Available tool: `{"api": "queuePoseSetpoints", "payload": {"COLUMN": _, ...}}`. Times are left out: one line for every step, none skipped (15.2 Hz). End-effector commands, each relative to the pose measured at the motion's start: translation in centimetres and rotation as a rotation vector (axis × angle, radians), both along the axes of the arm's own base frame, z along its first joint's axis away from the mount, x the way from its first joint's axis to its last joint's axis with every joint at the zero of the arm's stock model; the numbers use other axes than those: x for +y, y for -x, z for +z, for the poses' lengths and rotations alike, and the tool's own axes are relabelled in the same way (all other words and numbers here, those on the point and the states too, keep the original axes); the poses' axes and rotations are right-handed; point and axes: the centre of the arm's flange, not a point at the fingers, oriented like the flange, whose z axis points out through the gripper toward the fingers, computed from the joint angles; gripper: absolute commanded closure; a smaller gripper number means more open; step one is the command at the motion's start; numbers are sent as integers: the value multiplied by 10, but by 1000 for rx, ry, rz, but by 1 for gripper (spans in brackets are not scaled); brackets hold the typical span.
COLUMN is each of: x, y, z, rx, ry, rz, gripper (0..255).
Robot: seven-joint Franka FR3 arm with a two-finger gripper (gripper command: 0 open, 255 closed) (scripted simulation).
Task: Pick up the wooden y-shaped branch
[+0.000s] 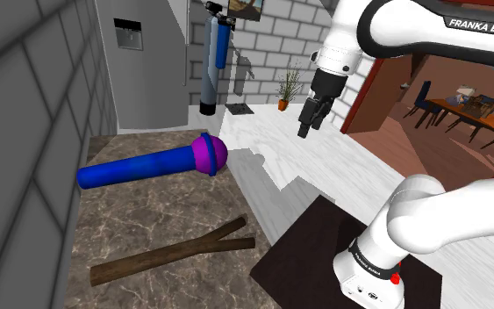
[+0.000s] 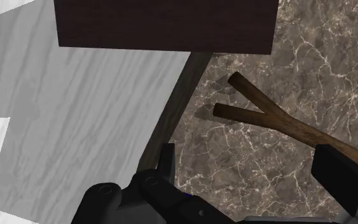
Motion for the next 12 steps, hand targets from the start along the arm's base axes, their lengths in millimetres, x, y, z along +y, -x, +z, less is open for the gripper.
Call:
{"api": "queuePoseSetpoints", "payload": {"x": 0, "y": 0, "z": 0, "rx": 0, "ry": 0, "rz": 0, "gripper": 0}}
{"api": "queuePoseSetpoints", "payload": {"x": 6, "y": -6, "z": -10, "rx": -2, "ry": 1, "rz": 25, "gripper": 0}}
{"api": "queuePoseSetpoints", "payload": {"x": 13, "y": -13, "z": -20, "rx": -4, "ry": 3, "rz": 49, "gripper": 0}}
{"api": "queuePoseSetpoints", "payload": {"x": 19, "y": -19, "z": -30, "rx": -6, "ry": 4, "rz": 74, "gripper": 0}}
{"api": "queuePoseSetpoints", "payload": {"x": 26, "y": -24, "z": -40, "rx": -9, "ry": 5, "rz": 99, "gripper": 0}}
{"api": "queuePoseSetpoints", "payload": {"x": 33, "y": -30, "z": -49, "rx": -11, "ry": 7, "rz": 124, "gripper": 0}}
{"api": "queuePoseSetpoints", "payload": {"x": 39, "y": -36, "z": -59, "rx": -13, "ry": 8, "rz": 148, "gripper": 0}}
{"api": "queuePoseSetpoints", "payload": {"x": 46, "y": -41, "z": -69, "rx": -15, "ry": 9, "rz": 173, "gripper": 0}}
{"api": "queuePoseSetpoints", "payload": {"x": 54, "y": -47, "z": -79, "rx": -17, "ry": 10, "rz": 198, "gripper": 0}}
{"api": "queuePoseSetpoints", "payload": {"x": 61, "y": -52, "z": -89, "rx": -19, "ry": 12, "rz": 222, "gripper": 0}}
{"api": "queuePoseSetpoints", "payload": {"x": 68, "y": -57, "z": -99, "rx": -21, "ry": 13, "rz": 247, "gripper": 0}}
{"api": "queuePoseSetpoints", "payload": {"x": 76, "y": -62, "z": -109, "rx": -24, "ry": 14, "rz": 272, "gripper": 0}}
